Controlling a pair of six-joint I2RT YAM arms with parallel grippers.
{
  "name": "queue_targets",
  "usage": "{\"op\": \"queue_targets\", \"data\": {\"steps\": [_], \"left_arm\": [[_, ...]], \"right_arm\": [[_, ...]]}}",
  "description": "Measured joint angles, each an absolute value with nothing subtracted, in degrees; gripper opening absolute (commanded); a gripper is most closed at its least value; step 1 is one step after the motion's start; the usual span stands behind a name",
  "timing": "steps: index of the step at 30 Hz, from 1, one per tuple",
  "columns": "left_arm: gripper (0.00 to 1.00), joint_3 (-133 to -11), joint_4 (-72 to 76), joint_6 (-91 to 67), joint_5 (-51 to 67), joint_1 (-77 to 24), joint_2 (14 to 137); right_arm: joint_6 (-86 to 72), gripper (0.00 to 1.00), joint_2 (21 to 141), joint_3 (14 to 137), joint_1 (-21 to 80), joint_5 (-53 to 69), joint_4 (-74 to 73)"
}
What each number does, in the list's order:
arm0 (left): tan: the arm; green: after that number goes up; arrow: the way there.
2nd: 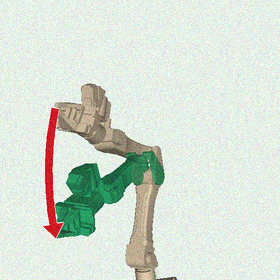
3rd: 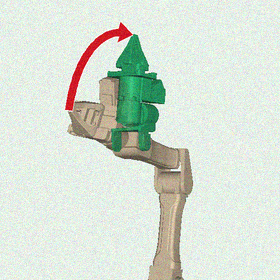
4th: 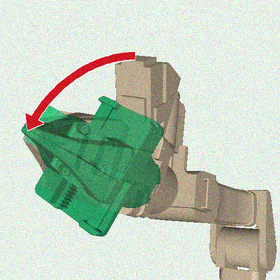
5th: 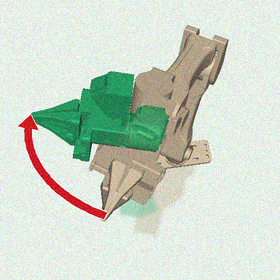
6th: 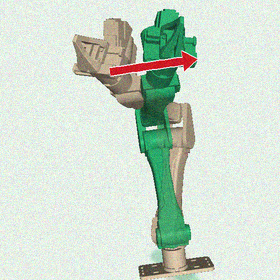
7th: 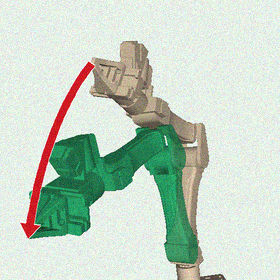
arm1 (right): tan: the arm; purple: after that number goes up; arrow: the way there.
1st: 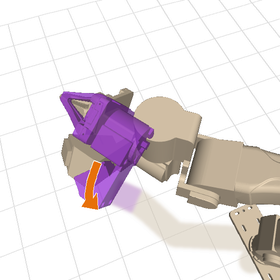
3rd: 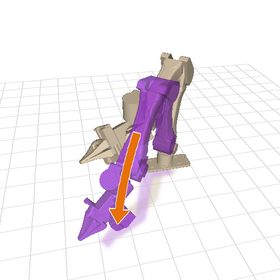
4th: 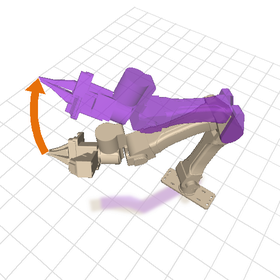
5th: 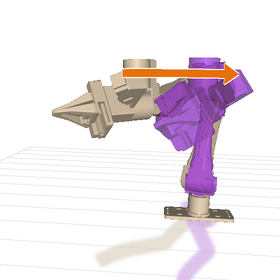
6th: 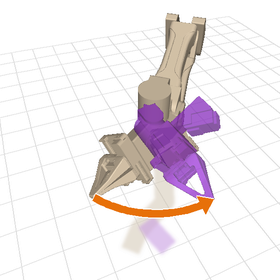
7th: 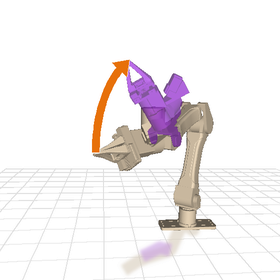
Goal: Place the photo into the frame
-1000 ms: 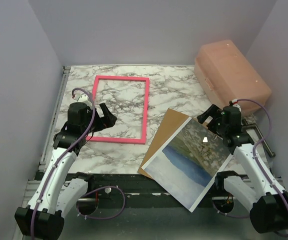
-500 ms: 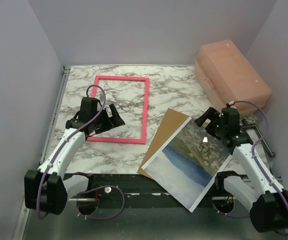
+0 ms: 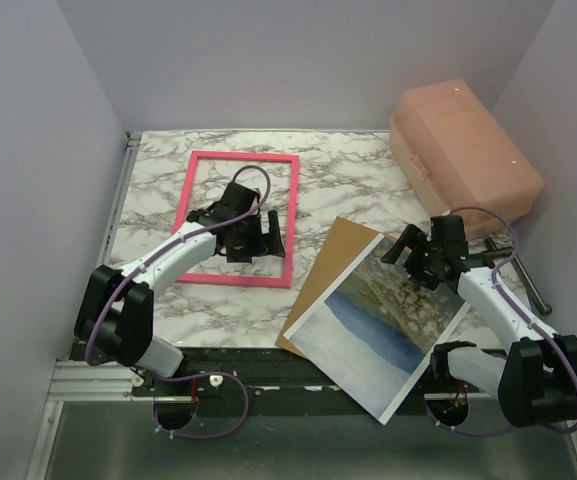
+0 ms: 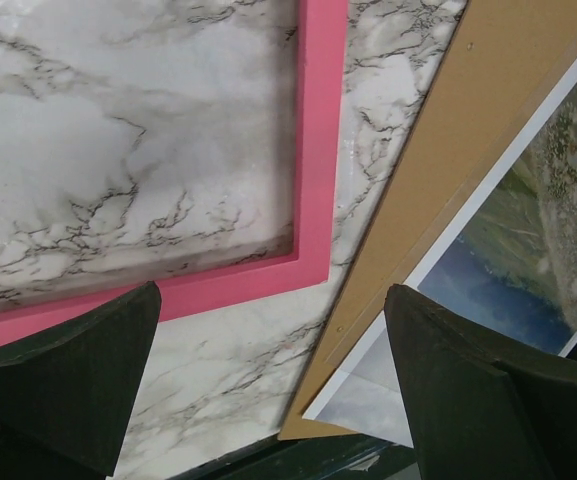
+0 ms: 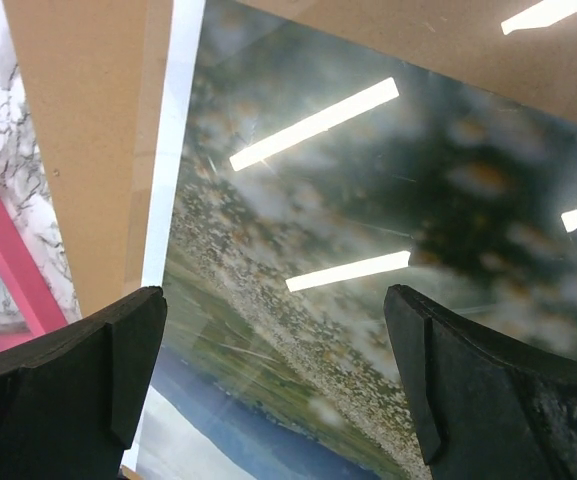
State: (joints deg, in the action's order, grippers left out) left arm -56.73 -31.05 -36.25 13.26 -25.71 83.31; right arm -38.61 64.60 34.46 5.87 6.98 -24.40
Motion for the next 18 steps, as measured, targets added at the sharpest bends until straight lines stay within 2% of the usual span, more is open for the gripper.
{"op": "queue_targets", "data": {"steps": [11,18], "left_arm": [[0.90,-64.84,-33.82,-37.65,4.97,-35.57,95.94],[0.78,-68.34,-35.40,-37.95,1.19,-39.57,101.67]], "right_arm": [[-37.52,1.00,61.12,34.46,5.87,9.63,-25.54],[-37.56,1.00,58.83,34.46,5.87,11.07,-26.35]]}}
